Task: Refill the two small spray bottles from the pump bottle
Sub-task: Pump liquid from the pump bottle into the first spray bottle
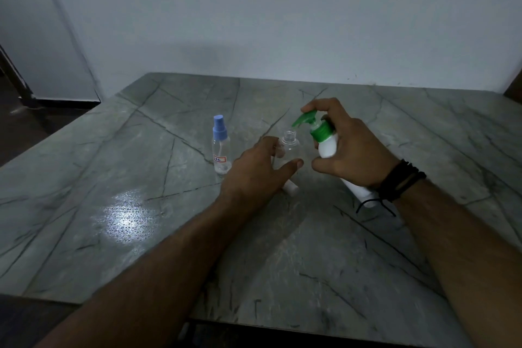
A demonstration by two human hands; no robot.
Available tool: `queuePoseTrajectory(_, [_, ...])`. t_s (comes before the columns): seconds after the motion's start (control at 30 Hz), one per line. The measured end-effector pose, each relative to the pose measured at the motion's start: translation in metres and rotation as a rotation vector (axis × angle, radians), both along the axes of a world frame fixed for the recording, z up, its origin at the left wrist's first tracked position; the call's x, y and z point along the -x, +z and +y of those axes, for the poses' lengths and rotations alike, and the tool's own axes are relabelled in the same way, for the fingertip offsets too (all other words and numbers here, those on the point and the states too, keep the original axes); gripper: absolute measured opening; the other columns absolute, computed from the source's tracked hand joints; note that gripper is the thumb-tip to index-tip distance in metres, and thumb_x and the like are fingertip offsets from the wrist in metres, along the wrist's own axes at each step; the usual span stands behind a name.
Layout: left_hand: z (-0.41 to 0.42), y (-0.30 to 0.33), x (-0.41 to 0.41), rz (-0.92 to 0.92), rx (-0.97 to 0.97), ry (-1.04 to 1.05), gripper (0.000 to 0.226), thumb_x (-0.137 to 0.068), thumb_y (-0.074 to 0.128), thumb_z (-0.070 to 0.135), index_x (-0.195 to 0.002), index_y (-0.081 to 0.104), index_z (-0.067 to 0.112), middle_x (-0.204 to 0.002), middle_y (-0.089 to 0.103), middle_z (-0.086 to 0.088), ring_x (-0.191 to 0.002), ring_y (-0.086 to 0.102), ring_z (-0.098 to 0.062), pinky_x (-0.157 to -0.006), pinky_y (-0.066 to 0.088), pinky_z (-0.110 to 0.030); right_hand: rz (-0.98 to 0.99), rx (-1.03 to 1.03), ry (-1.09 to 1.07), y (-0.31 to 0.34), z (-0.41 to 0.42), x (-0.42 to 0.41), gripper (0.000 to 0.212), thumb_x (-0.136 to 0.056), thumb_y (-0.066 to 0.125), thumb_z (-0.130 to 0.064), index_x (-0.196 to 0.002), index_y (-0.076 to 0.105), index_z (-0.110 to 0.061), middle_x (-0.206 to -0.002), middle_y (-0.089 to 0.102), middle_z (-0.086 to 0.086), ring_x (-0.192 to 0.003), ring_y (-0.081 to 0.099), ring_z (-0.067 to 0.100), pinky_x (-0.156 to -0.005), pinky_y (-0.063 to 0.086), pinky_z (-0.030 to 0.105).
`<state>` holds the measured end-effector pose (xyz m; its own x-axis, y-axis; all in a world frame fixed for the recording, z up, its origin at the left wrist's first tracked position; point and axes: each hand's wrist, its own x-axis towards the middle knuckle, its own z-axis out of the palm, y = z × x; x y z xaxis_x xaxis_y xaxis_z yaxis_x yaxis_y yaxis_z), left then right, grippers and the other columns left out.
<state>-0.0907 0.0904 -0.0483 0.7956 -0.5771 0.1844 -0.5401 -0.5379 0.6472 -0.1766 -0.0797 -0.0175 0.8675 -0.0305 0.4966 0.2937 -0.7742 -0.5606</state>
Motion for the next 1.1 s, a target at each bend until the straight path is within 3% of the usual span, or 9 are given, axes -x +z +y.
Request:
queuePoseTrajectory(0.1, [0.0001,-0.0005,-0.0005,0.003,-0.003,0.004,0.048,-0.087,0.061,0.056,-0.123,0.050,0.027,-0.129,0.058,0.007,-0.096,0.047,-0.004,-0.075,0.037,-0.023,-0.005,0.001,0.005,0.0004,0.0008,0.0005,0.078,-0.067,0.080,-0.004,-0.134,0.044,-0.024,-0.081,0.061,-0.010,-0.067,0.062,0.014,-0.063,0.051,0.031])
queuePoseTrajectory(0.23, [0.0001,-0.0007,-0.0006,0.005,0.001,0.004,0.049,-0.087,0.061,0.056,-0.125,0.050,0.027,-0.130,0.057,0.007,-0.097,0.046,-0.003,-0.076,0.037,-0.023,0.001,-0.002,0.006,0.0013,0.0008,-0.0003,0.075,-0.067,0.080,-0.001,-0.130,0.044,-0.021,-0.082,0.060,-0.014,-0.069,0.063,0.007,-0.061,0.049,0.016])
queuePoseTrajectory(0.43, [-0.0002,-0.0028,-0.0024,-0.009,0.004,0.001,0.049,-0.086,0.061,0.057,-0.123,0.050,0.028,-0.128,0.058,0.009,-0.095,0.046,-0.003,-0.069,0.035,-0.019,-0.014,0.010,-0.002,0.0006,0.0011,0.0002,0.079,-0.067,0.080,-0.002,-0.134,0.044,-0.023,-0.081,0.060,-0.011,-0.066,0.062,0.014,-0.062,0.050,0.029])
queuePoseTrajectory(0.6, [-0.0008,-0.0019,-0.0018,0.000,-0.002,0.002,0.050,-0.086,0.061,0.057,-0.124,0.049,0.028,-0.129,0.057,0.009,-0.096,0.046,-0.003,-0.075,0.037,-0.024,-0.003,0.003,0.001,0.0002,-0.0006,-0.0011,0.074,-0.067,0.080,-0.002,-0.129,0.045,-0.020,-0.082,0.060,-0.015,-0.068,0.062,0.005,-0.062,0.046,0.013])
queuePoseTrajectory(0.83, [0.0001,-0.0009,-0.0010,0.006,0.002,-0.005,0.049,-0.087,0.061,0.056,-0.124,0.049,0.027,-0.130,0.057,0.008,-0.097,0.046,-0.004,-0.077,0.037,-0.024,-0.007,0.010,-0.002,0.0010,0.0010,0.0000,0.075,-0.067,0.078,-0.008,-0.132,0.044,-0.023,-0.083,0.061,-0.008,-0.067,0.062,0.015,-0.063,0.052,0.034])
queuePoseTrajectory(1.03, [0.0001,-0.0005,-0.0009,0.010,-0.008,-0.005,0.050,-0.087,0.061,0.056,-0.125,0.048,0.027,-0.130,0.057,0.008,-0.096,0.046,-0.004,-0.076,0.037,-0.024,-0.003,0.007,-0.006,0.0003,0.0003,0.0002,0.076,-0.068,0.079,-0.003,-0.133,0.044,-0.023,-0.083,0.060,-0.014,-0.069,0.062,0.012,-0.062,0.049,0.024])
queuePoseTrajectory(1.1, [-0.0002,-0.0003,-0.0007,0.015,-0.004,-0.005,0.049,-0.087,0.061,0.056,-0.125,0.049,0.027,-0.130,0.057,0.007,-0.097,0.046,-0.004,-0.076,0.037,-0.024,-0.005,0.006,-0.004,0.0010,0.0002,0.0010,0.079,-0.067,0.079,-0.003,-0.135,0.044,-0.024,-0.082,0.060,-0.013,-0.068,0.062,0.013,-0.063,0.050,0.026])
